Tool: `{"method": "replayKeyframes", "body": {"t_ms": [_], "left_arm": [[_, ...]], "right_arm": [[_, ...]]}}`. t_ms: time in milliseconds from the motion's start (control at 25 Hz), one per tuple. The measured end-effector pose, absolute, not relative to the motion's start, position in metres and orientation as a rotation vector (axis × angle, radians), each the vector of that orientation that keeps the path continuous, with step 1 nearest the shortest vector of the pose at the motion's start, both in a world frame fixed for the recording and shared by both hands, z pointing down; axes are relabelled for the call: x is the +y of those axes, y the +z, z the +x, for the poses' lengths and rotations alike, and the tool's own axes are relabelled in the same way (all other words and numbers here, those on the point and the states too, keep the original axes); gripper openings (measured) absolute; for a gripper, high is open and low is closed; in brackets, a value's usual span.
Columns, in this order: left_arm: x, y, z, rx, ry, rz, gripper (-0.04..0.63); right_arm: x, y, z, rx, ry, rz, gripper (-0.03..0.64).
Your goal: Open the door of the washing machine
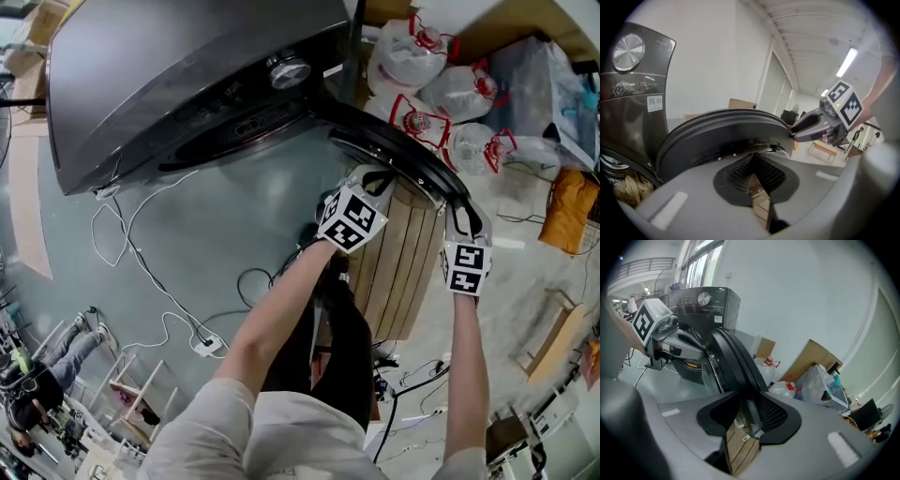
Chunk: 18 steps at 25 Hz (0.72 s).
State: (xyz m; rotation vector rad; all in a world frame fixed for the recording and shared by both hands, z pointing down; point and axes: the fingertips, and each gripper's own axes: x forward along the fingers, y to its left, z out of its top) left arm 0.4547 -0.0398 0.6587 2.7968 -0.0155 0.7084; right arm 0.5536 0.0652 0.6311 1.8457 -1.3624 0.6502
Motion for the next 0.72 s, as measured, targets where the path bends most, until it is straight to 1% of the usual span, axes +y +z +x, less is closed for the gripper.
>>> {"method": "replayKeyframes", "body": {"t_ms": [440,720], "left_arm": [[-0.041,0.66,0.455,-0.232,0.658,2.788,0.058],[-0.032,0.652,0.438,-0.363,0.699,2.771,0.057]], "right_arm": [[0.071,0.63,0.551,-1.475,0.635,1.893,0.124],[0.083,0.626,0.516,-1.608,0.624,1.781,0.126]]}}
